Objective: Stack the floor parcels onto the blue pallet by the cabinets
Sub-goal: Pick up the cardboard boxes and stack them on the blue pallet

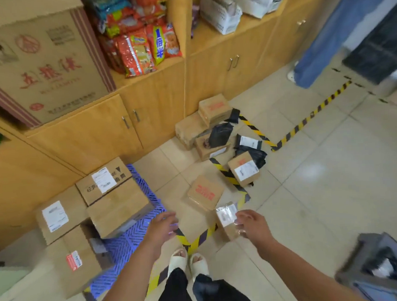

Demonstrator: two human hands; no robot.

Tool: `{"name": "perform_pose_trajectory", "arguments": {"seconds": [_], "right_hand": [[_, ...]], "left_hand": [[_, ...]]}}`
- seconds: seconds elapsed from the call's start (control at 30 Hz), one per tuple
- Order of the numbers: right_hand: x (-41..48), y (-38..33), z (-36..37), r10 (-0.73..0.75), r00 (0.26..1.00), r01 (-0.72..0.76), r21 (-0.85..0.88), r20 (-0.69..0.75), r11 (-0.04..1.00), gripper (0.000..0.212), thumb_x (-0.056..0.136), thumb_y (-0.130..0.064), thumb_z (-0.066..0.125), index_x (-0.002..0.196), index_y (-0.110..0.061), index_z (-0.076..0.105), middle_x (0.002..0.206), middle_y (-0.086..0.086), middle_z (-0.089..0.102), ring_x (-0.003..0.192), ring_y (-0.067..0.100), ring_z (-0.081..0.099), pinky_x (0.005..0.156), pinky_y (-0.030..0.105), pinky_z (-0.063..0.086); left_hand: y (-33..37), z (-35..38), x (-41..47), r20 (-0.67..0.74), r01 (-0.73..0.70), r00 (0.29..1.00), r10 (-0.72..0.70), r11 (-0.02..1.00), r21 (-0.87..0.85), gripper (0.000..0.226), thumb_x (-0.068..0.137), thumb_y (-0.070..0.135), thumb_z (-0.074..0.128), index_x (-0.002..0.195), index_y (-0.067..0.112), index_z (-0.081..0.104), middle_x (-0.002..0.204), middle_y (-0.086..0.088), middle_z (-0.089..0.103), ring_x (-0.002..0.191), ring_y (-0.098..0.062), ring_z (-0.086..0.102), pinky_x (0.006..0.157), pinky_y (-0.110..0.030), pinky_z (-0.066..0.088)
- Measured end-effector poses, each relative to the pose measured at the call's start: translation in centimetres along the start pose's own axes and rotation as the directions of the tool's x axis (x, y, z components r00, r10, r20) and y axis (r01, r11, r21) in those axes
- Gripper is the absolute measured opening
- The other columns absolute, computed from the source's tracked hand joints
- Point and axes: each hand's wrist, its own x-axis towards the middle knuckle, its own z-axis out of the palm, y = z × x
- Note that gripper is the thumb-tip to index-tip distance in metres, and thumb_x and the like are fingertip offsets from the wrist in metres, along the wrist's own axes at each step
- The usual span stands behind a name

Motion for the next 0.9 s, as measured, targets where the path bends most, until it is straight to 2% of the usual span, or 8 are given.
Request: {"name": "perform_pose_trajectory", "arguments": {"seconds": [0.1,0.17,0.37,0.47,0.6,0.73,0.83,0.9], "right_hand": [[-2.1,0.3,-4.1,-0.013,0.992,0.032,0.152,-0.127,0.988,0.014,0.095,-0.009,0.056,0.099,-0.007,0.070,0.090,0.014,0.069,0.080,0.026,0.064,0.069,0.033,0.050],[-2.6,1.1,-6.5,0.009,0.977,0.043,0.241,-0.212,0.970,0.016,0.096,-0.011,0.056,0.102,-0.007,0.070,0.095,0.015,0.071,0.082,0.028,0.066,0.074,0.037,0.052],[-1.1,1.4,-13.4,0.055,0.961,0.071,0.433,-0.271,0.899,0.016,0.098,-0.011,0.055,0.104,-0.005,0.070,0.101,0.018,0.071,0.095,0.034,0.069,0.087,0.045,0.054],[1.6,1.2,-17.1,0.068,0.964,0.074,0.505,-0.256,0.860,0.016,0.098,-0.012,0.057,0.103,-0.005,0.070,0.100,0.017,0.071,0.096,0.033,0.069,0.087,0.045,0.055],[7.1,1.6,-23.4,0.065,0.977,0.045,0.498,-0.202,0.866,0.018,0.099,-0.012,0.054,0.102,-0.007,0.071,0.101,0.016,0.072,0.095,0.030,0.070,0.082,0.040,0.056],[11.9,1.0,-31.3,0.062,0.989,0.005,0.457,-0.132,0.889,0.018,0.097,-0.011,0.054,0.102,-0.006,0.071,0.102,0.017,0.072,0.094,0.031,0.069,0.082,0.039,0.056],[14.0,-0.3,-36.0,0.080,0.995,-0.045,0.411,-0.067,0.910,0.018,0.097,-0.012,0.055,0.104,-0.005,0.070,0.102,0.017,0.071,0.096,0.032,0.069,0.088,0.044,0.055],[15.9,-1.5,-38.2,0.076,0.997,-0.059,0.374,-0.032,0.926,0.018,0.097,-0.013,0.055,0.103,-0.006,0.070,0.101,0.016,0.071,0.097,0.032,0.069,0.090,0.045,0.055]], "left_hand": [[3.8,3.0,1.2,0.044,-0.078,0.996,0.076,0.995,0.055,0.017,0.095,0.008,0.055,0.110,0.012,0.063,0.087,-0.007,0.063,0.071,-0.018,0.058,0.064,-0.028,0.045],[5.6,5.4,1.6,0.057,-0.134,0.990,0.130,0.988,0.078,0.019,0.095,0.007,0.055,0.112,0.010,0.063,0.085,-0.006,0.064,0.071,-0.018,0.059,0.065,-0.029,0.045],[6.2,14.5,0.0,0.168,-0.130,0.981,0.095,0.969,0.211,0.014,0.094,0.011,0.055,0.090,0.020,0.066,0.093,-0.007,0.067,0.085,-0.024,0.060,0.083,-0.037,0.048],[5.5,19.3,-0.2,0.198,-0.124,0.978,0.068,0.950,0.288,0.011,0.093,0.013,0.058,0.091,0.020,0.066,0.094,-0.007,0.067,0.087,-0.024,0.061,0.086,-0.038,0.048],[5.1,26.4,2.2,0.108,-0.102,0.992,0.071,0.944,0.315,0.017,0.093,0.012,0.058,0.107,0.014,0.066,0.092,-0.004,0.071,0.088,-0.022,0.064,0.087,-0.039,0.051],[3.8,33.6,2.1,0.011,-0.034,0.999,0.033,0.964,0.264,0.013,0.094,0.013,0.058,0.104,0.015,0.066,0.096,-0.008,0.065,0.087,-0.022,0.063,0.080,-0.035,0.050],[3.7,38.0,0.6,-0.031,0.018,0.999,-0.012,0.977,0.212,0.016,0.096,0.013,0.055,0.109,0.015,0.064,0.100,-0.009,0.065,0.090,-0.024,0.065,0.073,-0.033,0.053],[4.0,40.0,0.3,-0.047,0.008,0.999,0.000,0.984,0.176,0.015,0.097,0.015,0.055,0.110,0.016,0.063,0.105,-0.011,0.066,0.097,-0.027,0.066,0.076,-0.034,0.054]]}}
